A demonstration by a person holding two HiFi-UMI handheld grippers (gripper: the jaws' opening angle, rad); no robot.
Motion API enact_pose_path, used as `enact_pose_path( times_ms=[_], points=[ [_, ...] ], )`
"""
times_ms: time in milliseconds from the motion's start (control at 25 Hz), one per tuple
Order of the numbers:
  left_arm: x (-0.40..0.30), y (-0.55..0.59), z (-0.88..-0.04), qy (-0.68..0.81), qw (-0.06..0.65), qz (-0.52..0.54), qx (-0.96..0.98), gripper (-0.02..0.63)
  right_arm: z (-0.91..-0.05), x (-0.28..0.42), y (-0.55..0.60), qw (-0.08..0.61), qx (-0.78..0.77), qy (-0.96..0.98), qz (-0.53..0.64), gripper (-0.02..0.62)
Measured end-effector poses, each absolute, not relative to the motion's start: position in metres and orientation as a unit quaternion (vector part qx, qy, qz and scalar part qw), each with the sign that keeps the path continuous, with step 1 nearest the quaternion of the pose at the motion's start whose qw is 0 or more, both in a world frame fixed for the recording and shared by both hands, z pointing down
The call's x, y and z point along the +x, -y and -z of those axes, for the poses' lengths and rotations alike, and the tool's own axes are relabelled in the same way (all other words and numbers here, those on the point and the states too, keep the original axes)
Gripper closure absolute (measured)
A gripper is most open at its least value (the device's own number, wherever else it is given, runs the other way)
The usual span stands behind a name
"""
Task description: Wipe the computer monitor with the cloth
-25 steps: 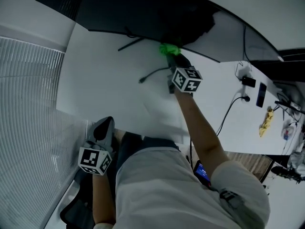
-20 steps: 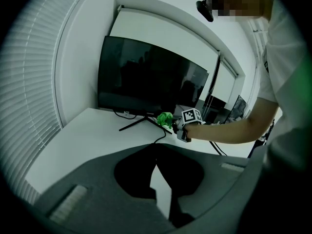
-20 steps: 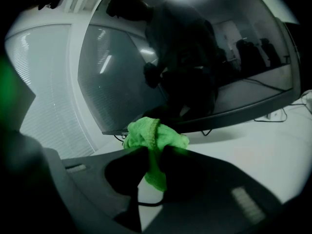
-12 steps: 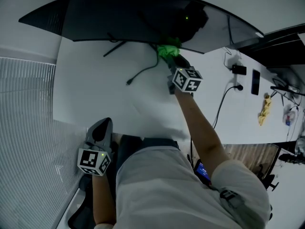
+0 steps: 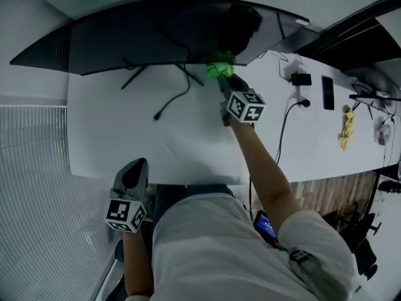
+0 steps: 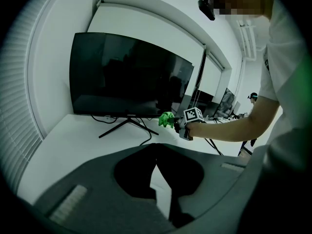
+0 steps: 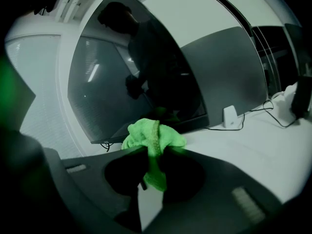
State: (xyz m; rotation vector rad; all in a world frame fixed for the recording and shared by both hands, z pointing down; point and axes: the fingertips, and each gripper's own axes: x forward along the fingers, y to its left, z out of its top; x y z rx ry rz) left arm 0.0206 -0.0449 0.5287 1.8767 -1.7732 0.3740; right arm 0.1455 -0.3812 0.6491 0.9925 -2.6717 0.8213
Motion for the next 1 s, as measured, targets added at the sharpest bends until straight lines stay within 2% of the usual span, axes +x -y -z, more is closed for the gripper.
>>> enact_pose_path(
  times_ms=[640, 1000],
  points=[
    [0.034, 0.074, -0.531, 0.593, 0.251, -0.169, 0.746, 0.598, -0.631, 0.221, 0.405, 0.050, 0.396, 0.875, -0.274, 0.515],
    [0.033, 0.086, -0.525, 0.580, 0.239, -0.167, 0.761, 0.598, -0.594, 0.232, 0.405, 0.055, 0.378, 0.897, -0.223, 0.515]
  ],
)
